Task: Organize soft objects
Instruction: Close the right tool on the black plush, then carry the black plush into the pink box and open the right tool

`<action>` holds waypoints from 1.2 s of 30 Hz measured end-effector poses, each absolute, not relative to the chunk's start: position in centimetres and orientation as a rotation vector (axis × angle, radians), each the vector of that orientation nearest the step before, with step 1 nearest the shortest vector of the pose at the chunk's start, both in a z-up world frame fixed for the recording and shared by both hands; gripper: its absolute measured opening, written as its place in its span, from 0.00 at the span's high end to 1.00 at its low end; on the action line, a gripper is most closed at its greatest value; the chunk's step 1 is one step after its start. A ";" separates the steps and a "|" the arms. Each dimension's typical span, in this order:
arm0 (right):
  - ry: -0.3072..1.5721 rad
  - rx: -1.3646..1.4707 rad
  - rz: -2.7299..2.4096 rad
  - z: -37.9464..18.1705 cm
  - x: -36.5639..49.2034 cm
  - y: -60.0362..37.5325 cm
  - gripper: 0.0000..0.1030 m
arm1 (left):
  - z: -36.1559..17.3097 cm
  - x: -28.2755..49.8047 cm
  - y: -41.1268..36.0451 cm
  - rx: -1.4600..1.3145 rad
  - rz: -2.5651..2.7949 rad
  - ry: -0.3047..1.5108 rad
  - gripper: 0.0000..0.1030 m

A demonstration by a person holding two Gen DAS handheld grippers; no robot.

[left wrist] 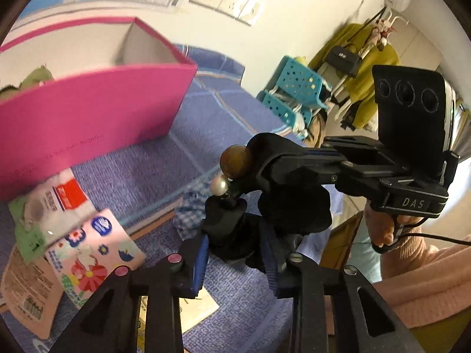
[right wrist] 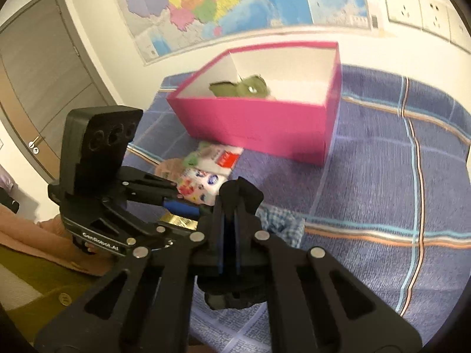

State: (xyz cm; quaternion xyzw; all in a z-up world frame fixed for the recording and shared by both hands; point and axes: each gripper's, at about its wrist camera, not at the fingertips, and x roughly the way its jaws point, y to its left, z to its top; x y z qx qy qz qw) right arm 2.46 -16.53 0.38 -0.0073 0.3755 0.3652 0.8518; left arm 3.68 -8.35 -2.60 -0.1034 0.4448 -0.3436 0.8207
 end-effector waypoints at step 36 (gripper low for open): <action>0.595 -0.173 0.712 9.0 20.2 -9.7 0.94 | 5.9 19.6 -2.0 -0.136 -0.334 0.781 0.69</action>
